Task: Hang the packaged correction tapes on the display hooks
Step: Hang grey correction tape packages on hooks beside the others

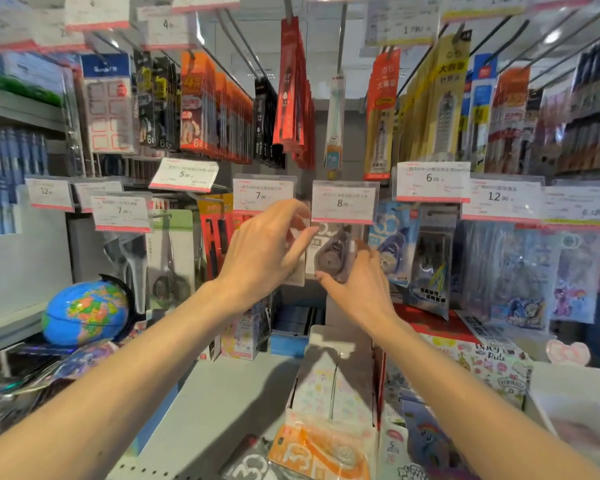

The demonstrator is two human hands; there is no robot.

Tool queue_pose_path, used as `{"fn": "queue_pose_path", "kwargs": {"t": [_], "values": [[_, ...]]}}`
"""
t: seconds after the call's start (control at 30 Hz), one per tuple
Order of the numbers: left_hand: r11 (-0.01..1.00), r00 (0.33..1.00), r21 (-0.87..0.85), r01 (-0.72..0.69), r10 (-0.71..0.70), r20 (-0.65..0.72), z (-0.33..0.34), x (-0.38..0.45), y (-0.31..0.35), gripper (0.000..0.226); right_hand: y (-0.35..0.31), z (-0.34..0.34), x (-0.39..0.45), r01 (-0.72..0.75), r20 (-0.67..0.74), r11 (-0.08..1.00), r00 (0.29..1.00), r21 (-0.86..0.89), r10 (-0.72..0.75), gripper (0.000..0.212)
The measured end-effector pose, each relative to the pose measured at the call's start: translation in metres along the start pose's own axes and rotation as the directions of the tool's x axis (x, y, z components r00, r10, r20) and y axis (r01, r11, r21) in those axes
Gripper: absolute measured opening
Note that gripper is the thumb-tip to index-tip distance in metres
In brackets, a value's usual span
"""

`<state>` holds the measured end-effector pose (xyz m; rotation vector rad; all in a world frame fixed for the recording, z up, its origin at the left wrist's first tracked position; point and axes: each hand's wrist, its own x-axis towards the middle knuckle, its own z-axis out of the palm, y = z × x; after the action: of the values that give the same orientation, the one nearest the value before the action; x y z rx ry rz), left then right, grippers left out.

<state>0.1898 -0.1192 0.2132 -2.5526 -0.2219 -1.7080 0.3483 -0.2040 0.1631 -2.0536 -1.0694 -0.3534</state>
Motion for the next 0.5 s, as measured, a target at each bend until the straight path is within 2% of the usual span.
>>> {"fn": "queue_pose_path", "kwargs": {"t": [0.17, 0.27, 0.33, 0.4, 0.5], "values": [[0.985, 0.982, -0.043, 0.168, -0.163, 0.095, 0.001, -0.05, -0.011, 0.021, 0.019, -0.003, -0.026, 0.113, 0.148, 0.987, 0.984, -0.11, -0.096, 0.078], [0.951, 0.927, -0.03, 0.308, -0.293, 0.236, 0.007, -0.093, -0.02, 0.017, 0.026, -0.003, -0.043, 0.275, 0.374, 0.937, 0.91, -0.215, -0.181, 0.061], [0.902, 0.827, 0.004, 0.432, -0.398, 0.397, 0.014, -0.124, -0.027, 0.014, 0.029, 0.002, -0.052, 0.378, 0.585, 0.895, 0.791, -0.237, -0.179, 0.051], [0.84, 0.655, 0.087, 0.535, -0.478, 0.585, 0.023, -0.155, -0.033, 0.013, 0.032, 0.012, -0.06, 0.433, 0.74, 0.871, 0.659, -0.233, -0.13, 0.043], [0.768, 0.41, 0.194, 0.611, -0.516, 0.752, 0.037, -0.195, -0.034, 0.028, 0.036, 0.027, -0.07, 0.441, 0.842, 0.86, 0.539, -0.257, -0.024, 0.03]]}}
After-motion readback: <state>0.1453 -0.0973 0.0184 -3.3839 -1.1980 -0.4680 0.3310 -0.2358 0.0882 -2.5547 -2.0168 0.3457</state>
